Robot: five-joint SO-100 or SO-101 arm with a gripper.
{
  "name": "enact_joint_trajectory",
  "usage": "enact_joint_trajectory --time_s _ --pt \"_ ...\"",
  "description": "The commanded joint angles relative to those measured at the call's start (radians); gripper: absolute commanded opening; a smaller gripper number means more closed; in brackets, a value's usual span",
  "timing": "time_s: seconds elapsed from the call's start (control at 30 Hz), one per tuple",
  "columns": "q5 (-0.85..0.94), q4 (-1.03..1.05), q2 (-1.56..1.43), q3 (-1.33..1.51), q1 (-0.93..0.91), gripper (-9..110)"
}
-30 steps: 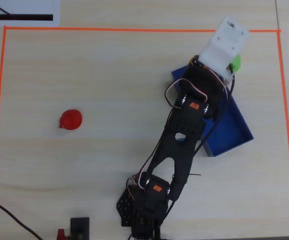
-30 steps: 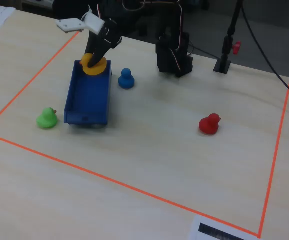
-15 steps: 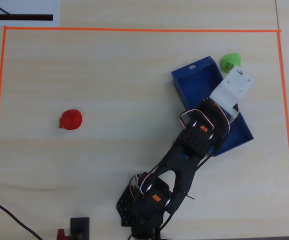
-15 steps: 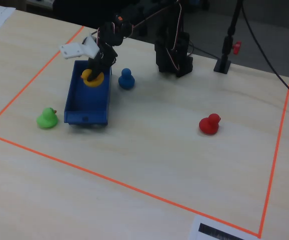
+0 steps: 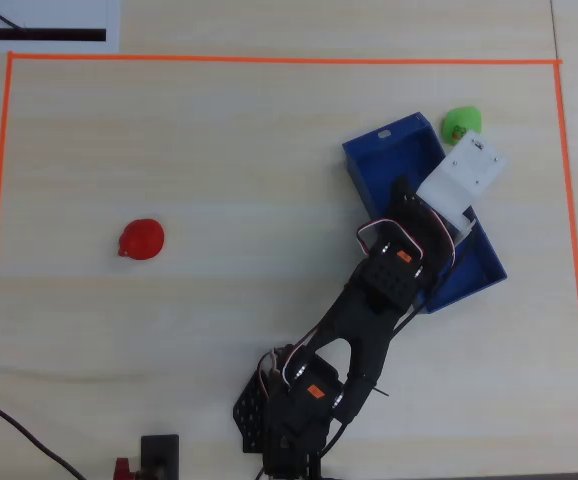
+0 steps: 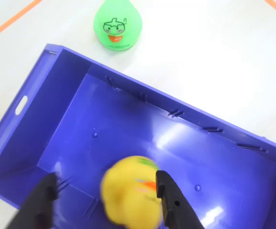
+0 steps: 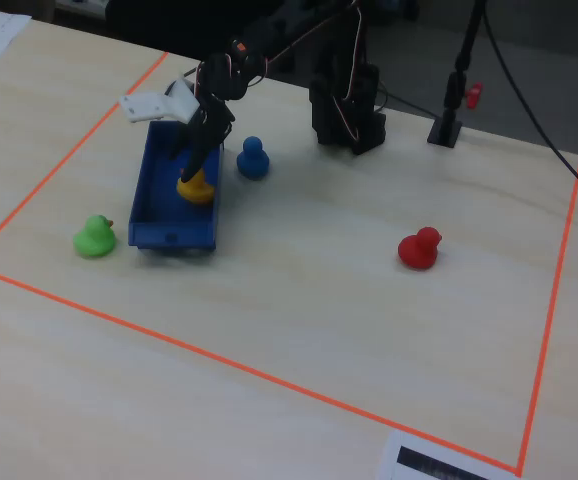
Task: Grasp yellow duck and put it into box.
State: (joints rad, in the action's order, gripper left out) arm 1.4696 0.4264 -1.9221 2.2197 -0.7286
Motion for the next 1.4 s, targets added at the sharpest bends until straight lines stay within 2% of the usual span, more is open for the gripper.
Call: enact_joint_trajectory --time_s 0.0,0.1,0.2,0.3,0.4,0.43,0.57,0.9,1.03,1.37 --pt "-0.012 -0.015 -0.005 -0.032 0.015 31" --pt "-0.054 0.044 -0.054 -0.077 0.043 27" --pt "-0.163 0.291 -0.160 -0.236 0.129 19" --pt "-0.284 0.543 -0.287 -0.388 0.281 11" --pt "-0.362 0.684 -0.463 -0.360 0.474 3" --pt "-0.385 0.695 -0.537 -0.302 0.537 0" --pt "-0.407 0.676 -0.793 0.031 0.710 0" --pt "-0.307 0.479 -1.189 0.741 0.716 0" --pt "-0.278 0.479 -1.284 0.877 0.699 0" --pt "-0.235 0.793 -1.390 0.891 0.712 0"
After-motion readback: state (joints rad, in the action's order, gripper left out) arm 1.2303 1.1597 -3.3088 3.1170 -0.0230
